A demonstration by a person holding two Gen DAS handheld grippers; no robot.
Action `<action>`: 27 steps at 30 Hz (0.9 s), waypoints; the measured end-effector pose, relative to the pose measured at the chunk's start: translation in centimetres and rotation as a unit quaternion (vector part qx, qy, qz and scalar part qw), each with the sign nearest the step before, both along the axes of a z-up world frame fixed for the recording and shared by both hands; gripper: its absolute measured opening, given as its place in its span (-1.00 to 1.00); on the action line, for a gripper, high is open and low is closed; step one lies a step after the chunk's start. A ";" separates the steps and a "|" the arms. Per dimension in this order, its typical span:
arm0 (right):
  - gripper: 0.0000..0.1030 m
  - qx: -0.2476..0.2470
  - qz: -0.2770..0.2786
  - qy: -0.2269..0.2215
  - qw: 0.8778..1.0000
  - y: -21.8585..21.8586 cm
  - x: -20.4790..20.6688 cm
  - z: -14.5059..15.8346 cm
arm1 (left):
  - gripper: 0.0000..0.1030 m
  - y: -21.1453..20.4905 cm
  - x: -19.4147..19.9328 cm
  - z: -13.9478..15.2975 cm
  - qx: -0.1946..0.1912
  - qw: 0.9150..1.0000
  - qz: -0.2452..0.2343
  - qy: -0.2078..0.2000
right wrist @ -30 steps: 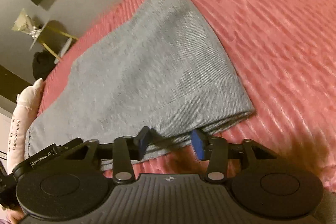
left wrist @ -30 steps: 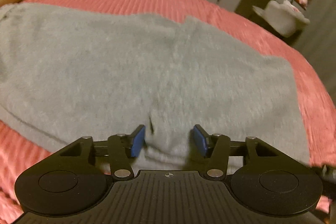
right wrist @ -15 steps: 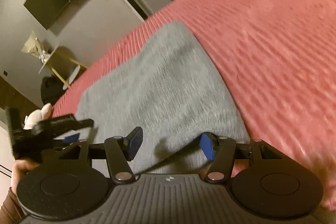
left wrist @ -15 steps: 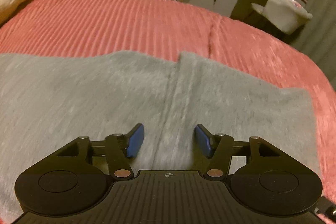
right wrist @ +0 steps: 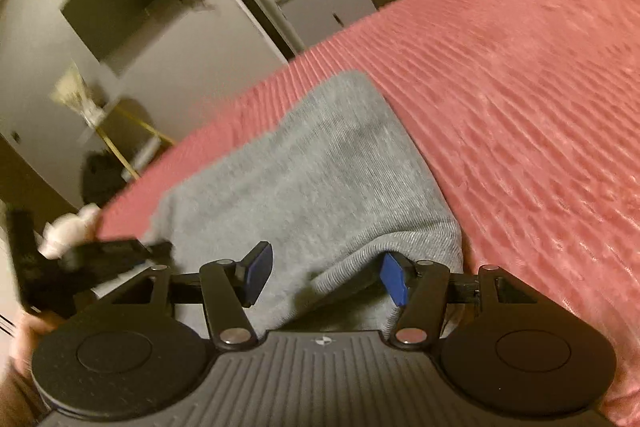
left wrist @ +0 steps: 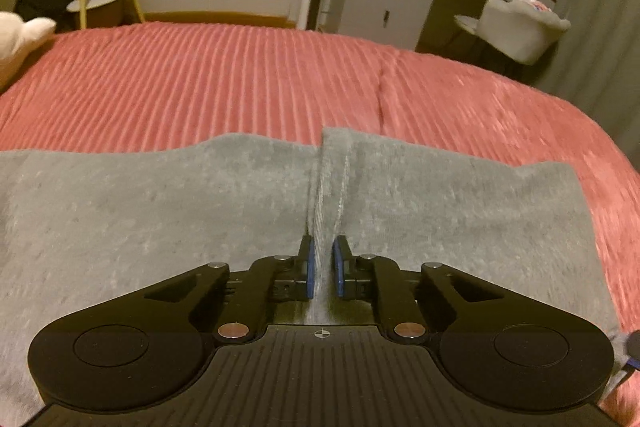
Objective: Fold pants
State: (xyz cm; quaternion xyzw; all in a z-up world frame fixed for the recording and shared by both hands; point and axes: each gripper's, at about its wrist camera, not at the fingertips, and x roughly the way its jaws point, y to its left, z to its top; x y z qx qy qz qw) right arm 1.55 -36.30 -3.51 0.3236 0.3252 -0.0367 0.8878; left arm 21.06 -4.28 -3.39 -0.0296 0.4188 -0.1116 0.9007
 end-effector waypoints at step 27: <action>0.05 0.096 -0.012 -0.023 0.995 -1.3 -0.5 -1.7 | 0.43 29.3 -9.7 -2.9 -0.179 0.905 0.386 0.011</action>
